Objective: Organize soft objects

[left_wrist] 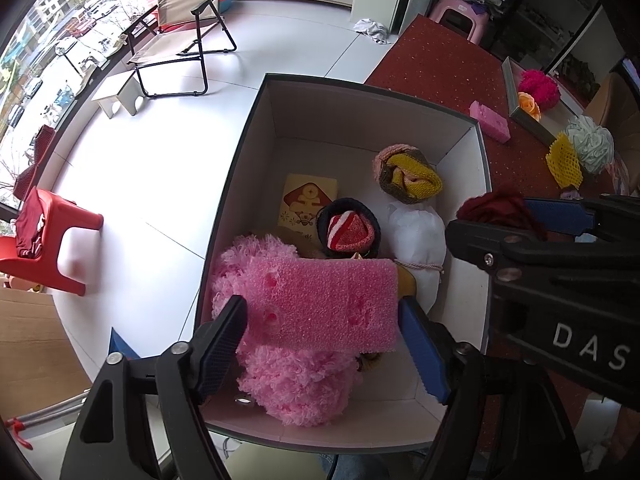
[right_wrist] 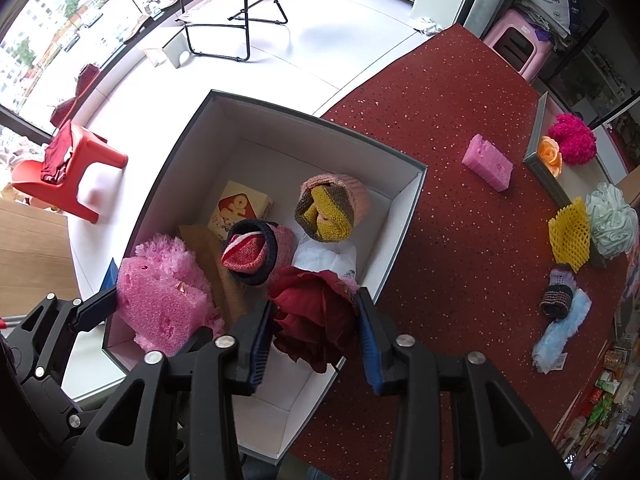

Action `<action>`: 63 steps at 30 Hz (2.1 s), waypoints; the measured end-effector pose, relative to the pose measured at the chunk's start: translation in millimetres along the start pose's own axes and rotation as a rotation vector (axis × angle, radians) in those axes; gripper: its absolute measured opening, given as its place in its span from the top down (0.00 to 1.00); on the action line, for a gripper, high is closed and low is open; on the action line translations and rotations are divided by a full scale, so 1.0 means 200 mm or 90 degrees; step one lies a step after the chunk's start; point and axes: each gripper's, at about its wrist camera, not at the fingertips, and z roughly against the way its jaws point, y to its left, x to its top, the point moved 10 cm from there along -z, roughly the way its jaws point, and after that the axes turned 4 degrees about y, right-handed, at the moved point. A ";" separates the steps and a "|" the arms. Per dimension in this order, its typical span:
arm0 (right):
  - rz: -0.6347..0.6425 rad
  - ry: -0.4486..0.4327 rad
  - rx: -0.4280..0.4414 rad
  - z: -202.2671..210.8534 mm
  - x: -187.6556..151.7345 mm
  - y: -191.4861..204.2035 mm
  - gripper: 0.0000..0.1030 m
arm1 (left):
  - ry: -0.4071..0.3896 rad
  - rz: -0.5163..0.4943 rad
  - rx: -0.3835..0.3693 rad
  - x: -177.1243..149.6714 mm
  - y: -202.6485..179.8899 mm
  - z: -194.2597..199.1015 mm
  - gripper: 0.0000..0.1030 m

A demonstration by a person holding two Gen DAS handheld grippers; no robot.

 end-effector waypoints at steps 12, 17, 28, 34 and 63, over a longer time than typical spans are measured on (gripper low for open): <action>-0.025 -0.013 0.015 0.06 -0.03 -0.05 0.07 | -0.037 -0.021 0.040 -0.01 0.03 0.07 0.01; -0.034 -0.052 0.023 0.15 -0.03 -0.06 0.00 | -0.034 -0.002 -0.014 -0.02 0.02 0.16 0.01; -0.056 -0.072 0.026 0.23 -0.11 -0.07 0.00 | -0.008 0.026 0.038 -0.13 0.08 0.18 0.01; -0.051 -0.054 0.035 0.20 -0.17 -0.06 0.00 | 0.007 0.031 0.044 -0.20 0.10 0.20 0.01; -0.007 -0.026 0.043 0.18 -0.21 -0.03 0.00 | 0.034 0.023 0.058 -0.27 0.06 0.21 0.01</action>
